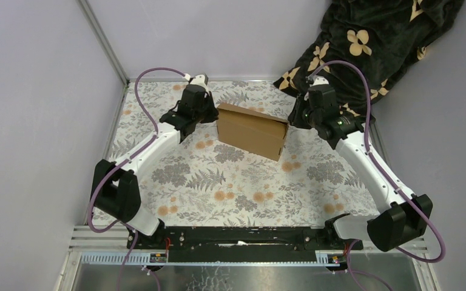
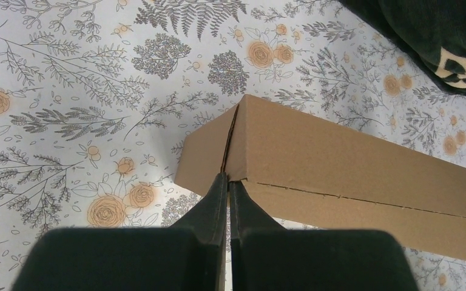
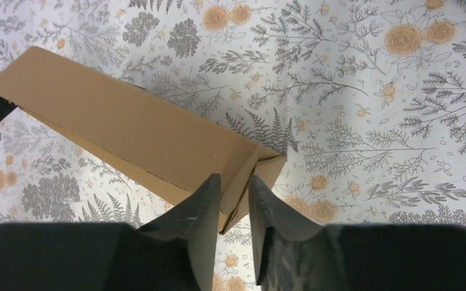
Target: Fold the paper box
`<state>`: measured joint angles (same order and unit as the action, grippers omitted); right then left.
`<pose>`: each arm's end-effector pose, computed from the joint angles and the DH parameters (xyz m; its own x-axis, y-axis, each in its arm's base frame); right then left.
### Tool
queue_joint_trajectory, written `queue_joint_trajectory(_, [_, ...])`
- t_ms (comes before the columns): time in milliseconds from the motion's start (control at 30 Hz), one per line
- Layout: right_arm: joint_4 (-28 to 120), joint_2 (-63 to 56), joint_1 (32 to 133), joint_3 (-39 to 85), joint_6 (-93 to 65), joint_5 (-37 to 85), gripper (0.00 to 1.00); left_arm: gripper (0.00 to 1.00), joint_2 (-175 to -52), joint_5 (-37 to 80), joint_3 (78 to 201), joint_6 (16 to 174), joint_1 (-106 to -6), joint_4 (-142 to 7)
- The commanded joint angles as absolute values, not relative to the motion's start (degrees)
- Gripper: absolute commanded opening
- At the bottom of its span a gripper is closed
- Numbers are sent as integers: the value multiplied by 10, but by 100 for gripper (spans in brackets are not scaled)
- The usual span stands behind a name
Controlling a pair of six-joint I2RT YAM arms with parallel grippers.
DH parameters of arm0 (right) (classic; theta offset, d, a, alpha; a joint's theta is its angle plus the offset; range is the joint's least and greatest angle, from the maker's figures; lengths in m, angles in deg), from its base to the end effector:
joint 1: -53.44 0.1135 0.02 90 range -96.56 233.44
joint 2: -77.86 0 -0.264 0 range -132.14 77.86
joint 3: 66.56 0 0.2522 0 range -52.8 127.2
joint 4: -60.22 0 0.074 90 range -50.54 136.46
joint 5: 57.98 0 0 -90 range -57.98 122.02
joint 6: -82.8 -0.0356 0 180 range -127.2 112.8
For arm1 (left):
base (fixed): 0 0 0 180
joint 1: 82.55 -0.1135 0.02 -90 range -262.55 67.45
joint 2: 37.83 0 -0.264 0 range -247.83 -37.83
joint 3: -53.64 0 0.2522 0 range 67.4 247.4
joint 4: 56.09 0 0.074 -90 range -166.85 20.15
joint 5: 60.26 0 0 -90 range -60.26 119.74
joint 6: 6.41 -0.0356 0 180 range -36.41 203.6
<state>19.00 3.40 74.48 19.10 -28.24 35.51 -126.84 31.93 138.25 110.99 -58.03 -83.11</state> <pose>0.2729 0.1026 0.3620 -0.5468 0.1736 -0.8191 -0.1209 0.9516 0.2824 0.3285 -0.1483 0.3010 -0.5983 -0.2325 -0.7668 0.1236 0.9187 -0.3750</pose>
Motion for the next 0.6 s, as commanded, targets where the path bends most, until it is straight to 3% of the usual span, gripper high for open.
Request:
queue_joint_trajectory(0, [174, 31, 744, 221, -286, 330, 28, 3, -1276, 341, 1359, 1115, -571, -897])
queue_joint_trajectory(133, [156, 22, 748, 200, -291, 293, 13, 3, -1278, 352, 1360, 1115, -567, -901])
queue_joint_trajectory(367, [190, 60, 753, 90, -305, 290, 11, 3, -1288, 363, 1358, 1122, -558, -899])
queue_joint_trajectory(567, [190, 84, 753, 90, -298, 323, 11, 3, -1291, 367, 1360, 1122, -551, -897])
